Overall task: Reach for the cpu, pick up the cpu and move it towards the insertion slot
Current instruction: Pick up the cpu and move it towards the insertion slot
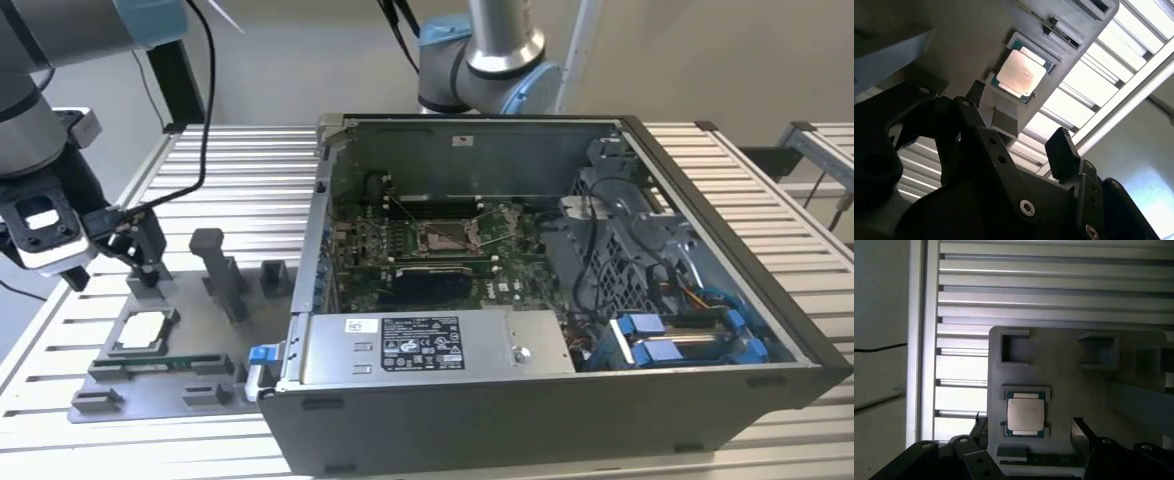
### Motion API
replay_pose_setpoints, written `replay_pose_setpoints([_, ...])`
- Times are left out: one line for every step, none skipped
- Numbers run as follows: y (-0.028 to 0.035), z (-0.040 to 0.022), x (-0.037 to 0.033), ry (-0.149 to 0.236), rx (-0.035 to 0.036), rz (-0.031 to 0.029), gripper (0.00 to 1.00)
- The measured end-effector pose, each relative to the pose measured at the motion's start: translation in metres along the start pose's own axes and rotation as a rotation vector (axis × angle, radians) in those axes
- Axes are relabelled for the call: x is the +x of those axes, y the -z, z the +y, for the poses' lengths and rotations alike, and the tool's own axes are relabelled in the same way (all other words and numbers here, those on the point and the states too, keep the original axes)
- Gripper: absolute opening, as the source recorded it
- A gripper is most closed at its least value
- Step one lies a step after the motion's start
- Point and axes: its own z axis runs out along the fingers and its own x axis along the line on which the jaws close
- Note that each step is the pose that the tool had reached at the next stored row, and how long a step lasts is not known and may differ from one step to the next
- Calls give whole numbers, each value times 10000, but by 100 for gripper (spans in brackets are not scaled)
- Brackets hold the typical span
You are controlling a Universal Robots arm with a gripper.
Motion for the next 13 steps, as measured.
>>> replay_pose_setpoints([-10,-1,0,0,0,1,100])
replay_pose_setpoints([-23,-2,1,0,0,2,100])
replay_pose_setpoints([-37,-4,2,1,0,2,100])
replay_pose_setpoints([-50,-5,4,3,0,3,100])
replay_pose_setpoints([-63,-6,6,3,1,2,100])
replay_pose_setpoints([-77,-7,9,2,1,3,100])
replay_pose_setpoints([-89,-8,12,1,1,3,100])
replay_pose_setpoints([-102,-10,14,2,1,3,100])
replay_pose_setpoints([-115,-12,16,2,0,3,100])
replay_pose_setpoints([-128,-14,18,2,0,2,100])
replay_pose_setpoints([-141,-16,20,1,0,1,100])
replay_pose_setpoints([-155,-18,21,2,0,2,100])
replay_pose_setpoints([-170,-19,22,1,0,2,100])
